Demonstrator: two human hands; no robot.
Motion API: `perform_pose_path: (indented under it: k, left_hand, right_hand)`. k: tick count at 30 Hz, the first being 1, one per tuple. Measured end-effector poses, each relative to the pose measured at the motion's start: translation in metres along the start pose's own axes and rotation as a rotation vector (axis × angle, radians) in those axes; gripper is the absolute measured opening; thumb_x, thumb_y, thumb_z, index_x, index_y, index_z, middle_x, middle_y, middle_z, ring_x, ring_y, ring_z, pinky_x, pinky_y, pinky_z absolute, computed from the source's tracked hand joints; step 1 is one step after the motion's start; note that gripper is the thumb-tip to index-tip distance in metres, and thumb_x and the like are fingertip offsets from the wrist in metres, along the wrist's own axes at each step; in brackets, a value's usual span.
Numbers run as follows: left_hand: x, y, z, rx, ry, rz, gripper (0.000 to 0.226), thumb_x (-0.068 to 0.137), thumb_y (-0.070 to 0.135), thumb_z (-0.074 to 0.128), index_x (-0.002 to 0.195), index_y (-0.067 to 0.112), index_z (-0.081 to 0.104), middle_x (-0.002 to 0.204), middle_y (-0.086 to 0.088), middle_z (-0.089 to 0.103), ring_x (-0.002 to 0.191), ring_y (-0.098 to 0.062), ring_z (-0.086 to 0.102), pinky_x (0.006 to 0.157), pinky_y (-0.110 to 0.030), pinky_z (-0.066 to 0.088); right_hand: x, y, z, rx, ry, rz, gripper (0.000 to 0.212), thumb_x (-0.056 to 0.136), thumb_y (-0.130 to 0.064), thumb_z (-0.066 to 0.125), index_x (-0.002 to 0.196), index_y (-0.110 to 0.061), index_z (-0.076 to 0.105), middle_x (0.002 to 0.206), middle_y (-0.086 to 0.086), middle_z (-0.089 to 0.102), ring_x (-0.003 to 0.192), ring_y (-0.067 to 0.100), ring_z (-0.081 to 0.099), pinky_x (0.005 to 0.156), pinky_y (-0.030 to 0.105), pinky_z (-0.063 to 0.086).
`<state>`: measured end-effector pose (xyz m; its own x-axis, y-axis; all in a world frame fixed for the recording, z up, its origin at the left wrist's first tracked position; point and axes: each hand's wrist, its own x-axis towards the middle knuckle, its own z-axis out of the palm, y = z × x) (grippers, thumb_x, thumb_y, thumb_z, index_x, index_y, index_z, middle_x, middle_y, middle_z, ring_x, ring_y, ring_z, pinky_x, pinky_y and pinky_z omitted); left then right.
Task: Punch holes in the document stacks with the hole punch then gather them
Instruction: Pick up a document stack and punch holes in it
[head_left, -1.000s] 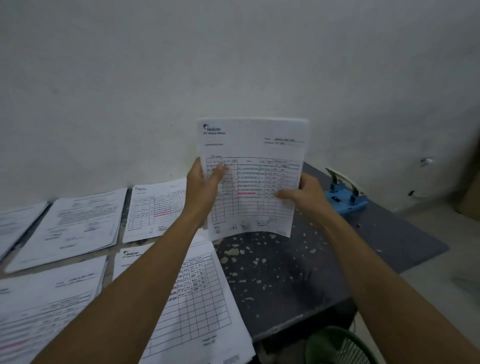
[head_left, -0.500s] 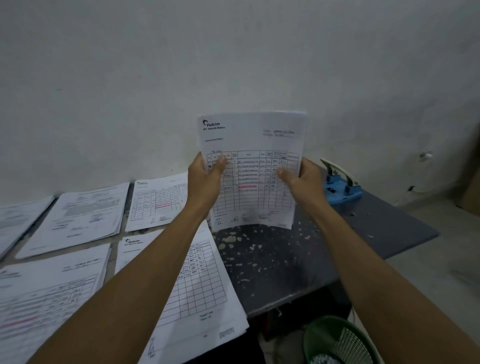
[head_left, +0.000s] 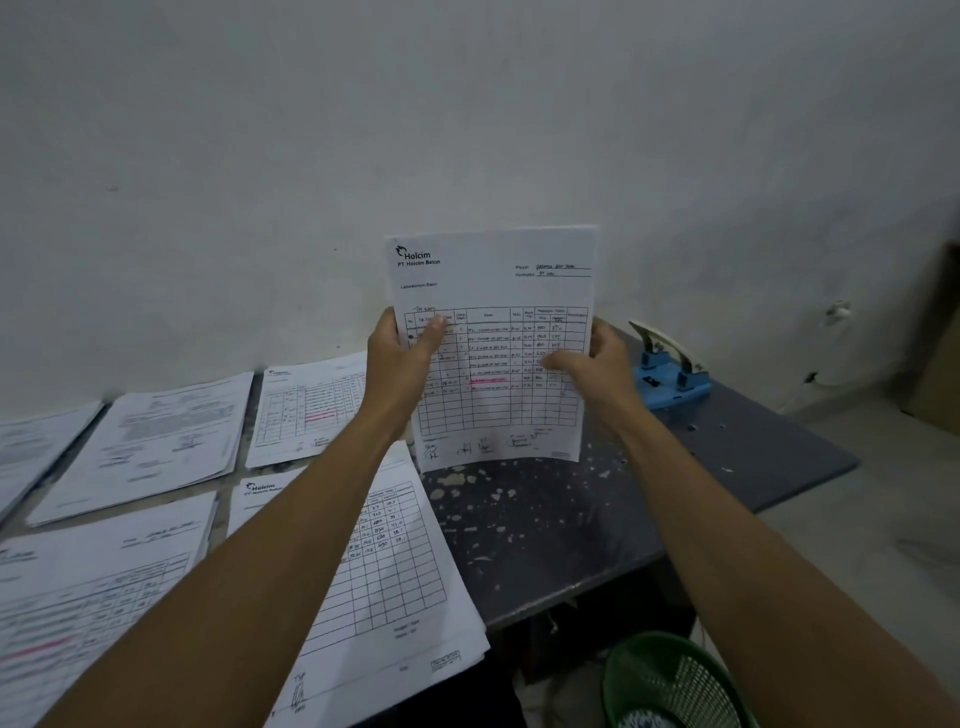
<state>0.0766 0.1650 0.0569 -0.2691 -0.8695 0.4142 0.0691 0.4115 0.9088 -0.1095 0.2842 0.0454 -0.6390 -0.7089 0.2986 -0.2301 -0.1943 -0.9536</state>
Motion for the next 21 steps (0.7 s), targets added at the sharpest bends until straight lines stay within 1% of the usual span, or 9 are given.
perform_pose_path:
  k: [3,5,9,11,14,15,17,19,21]
  left_hand:
    - [-0.001,0.0,0.001,0.0,0.001,0.0,0.036,0.092,0.042,0.063,0.122,0.023,0.056,0.116,0.011,0.067,0.103,-0.007,0.064,0.077,-0.027,0.054]
    - [-0.001,-0.001,0.001,-0.002,0.002,-0.002,0.034,0.092,0.042,0.062,0.121,0.024,0.056,0.115,0.011,0.067,0.102,-0.007,0.064,0.078,-0.028,0.055]
    - [-0.003,0.0,0.001,0.007,-0.007,0.007,0.036,0.093,0.039,0.062,0.125,0.022,0.055,0.117,0.009,0.066,0.103,-0.008,0.064,0.078,-0.027,0.054]
    - [-0.003,0.002,0.0,-0.005,-0.005,0.006,0.033,0.093,0.036,0.064,0.122,0.022,0.057,0.114,0.009,0.067,0.102,-0.009,0.065,0.082,-0.031,0.056]
    - [0.0,0.009,-0.002,-0.027,0.003,0.02,0.033,0.092,0.033,0.066,0.12,0.02,0.058,0.112,0.006,0.069,0.099,-0.013,0.068,0.081,-0.035,0.058]
    - [0.001,0.013,-0.002,-0.035,0.004,0.031,0.033,0.091,0.033,0.067,0.12,0.02,0.058,0.111,0.007,0.069,0.098,-0.012,0.068,0.08,-0.034,0.058]
    - [0.002,0.018,0.001,-0.031,-0.003,0.052,0.033,0.092,0.032,0.066,0.121,0.02,0.057,0.112,0.006,0.069,0.1,-0.012,0.067,0.082,-0.033,0.058]
    - [0.001,0.019,0.003,-0.016,-0.012,0.057,0.033,0.093,0.029,0.065,0.123,0.019,0.056,0.116,0.004,0.068,0.105,-0.014,0.066,0.085,-0.034,0.056]
    - [0.0,0.019,0.002,-0.011,-0.001,0.049,0.028,0.094,0.029,0.063,0.12,0.021,0.057,0.114,0.006,0.068,0.102,-0.01,0.067,0.085,-0.034,0.057]
  right_hand:
    - [0.001,0.004,0.006,0.001,-0.028,0.041,0.027,0.078,0.0,0.073,0.099,-0.014,0.064,0.091,-0.007,0.07,0.076,0.001,0.066,0.053,0.008,0.049]
    - [0.002,0.004,0.006,0.023,0.012,0.036,0.028,0.08,-0.002,0.071,0.104,-0.012,0.063,0.093,-0.008,0.069,0.078,0.002,0.066,0.055,0.009,0.049]
    - [0.003,0.004,0.006,0.029,-0.005,0.037,0.025,0.082,-0.005,0.069,0.105,-0.014,0.064,0.095,-0.01,0.07,0.079,0.0,0.069,0.059,0.013,0.051]
    - [0.004,0.003,0.004,0.032,0.02,0.04,0.027,0.083,-0.007,0.069,0.107,-0.016,0.061,0.1,-0.007,0.069,0.087,0.007,0.068,0.064,0.019,0.052]
    - [0.007,-0.006,0.002,0.047,0.039,0.0,0.036,0.084,-0.007,0.067,0.116,-0.015,0.052,0.106,-0.003,0.066,0.093,0.011,0.066,0.072,0.025,0.056]
    - [0.008,-0.01,0.002,0.051,0.048,-0.026,0.039,0.084,-0.007,0.067,0.118,-0.015,0.049,0.106,-0.002,0.065,0.094,0.011,0.066,0.072,0.024,0.056]
    - [0.01,-0.019,0.006,0.033,0.04,-0.056,0.04,0.084,-0.007,0.066,0.118,-0.016,0.048,0.104,-0.004,0.064,0.092,0.01,0.064,0.067,0.019,0.052]
    - [0.01,-0.025,0.01,-0.001,0.018,-0.045,0.036,0.084,-0.007,0.067,0.115,-0.016,0.051,0.102,-0.005,0.063,0.091,0.008,0.062,0.064,0.017,0.048]
    - [0.01,-0.028,0.01,-0.003,0.044,-0.032,0.039,0.084,-0.008,0.067,0.118,-0.014,0.05,0.106,-0.002,0.063,0.09,0.007,0.061,0.058,0.011,0.046]
